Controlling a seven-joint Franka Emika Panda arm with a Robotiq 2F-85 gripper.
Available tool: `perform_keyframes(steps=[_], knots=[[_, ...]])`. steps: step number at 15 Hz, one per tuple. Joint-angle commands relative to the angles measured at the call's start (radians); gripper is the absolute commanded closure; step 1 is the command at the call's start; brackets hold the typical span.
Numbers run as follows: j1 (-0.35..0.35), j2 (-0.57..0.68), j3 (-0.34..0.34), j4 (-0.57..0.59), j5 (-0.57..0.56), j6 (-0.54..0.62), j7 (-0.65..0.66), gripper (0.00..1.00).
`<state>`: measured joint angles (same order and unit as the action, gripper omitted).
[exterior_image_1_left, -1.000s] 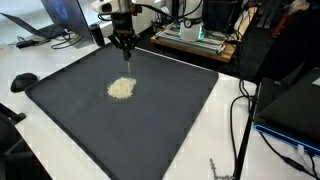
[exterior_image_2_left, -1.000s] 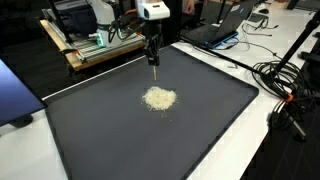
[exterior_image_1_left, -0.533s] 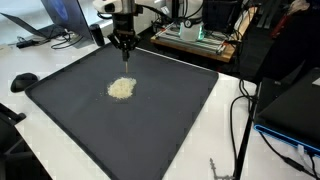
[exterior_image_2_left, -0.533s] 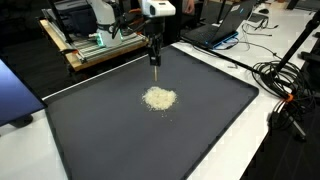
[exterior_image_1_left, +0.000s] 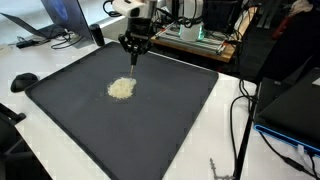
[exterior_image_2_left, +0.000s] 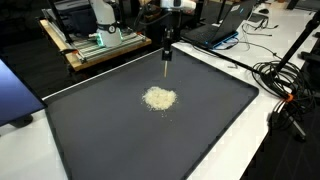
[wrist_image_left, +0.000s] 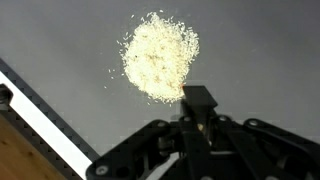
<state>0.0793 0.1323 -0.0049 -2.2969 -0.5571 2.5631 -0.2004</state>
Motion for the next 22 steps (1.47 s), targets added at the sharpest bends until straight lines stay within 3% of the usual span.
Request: perform_keyframes(steps=[1, 13, 22], knots=[[0.050, 0.043, 0.027, 0.067, -0.138, -0.099, 0.081, 0.97], [0.217, 0.277, 0.145, 0.309, -0.355, -0.481, 0.079, 0.97], [0.275, 0.439, 0.177, 0.466, -0.359, -0.744, 0.044, 0.97]])
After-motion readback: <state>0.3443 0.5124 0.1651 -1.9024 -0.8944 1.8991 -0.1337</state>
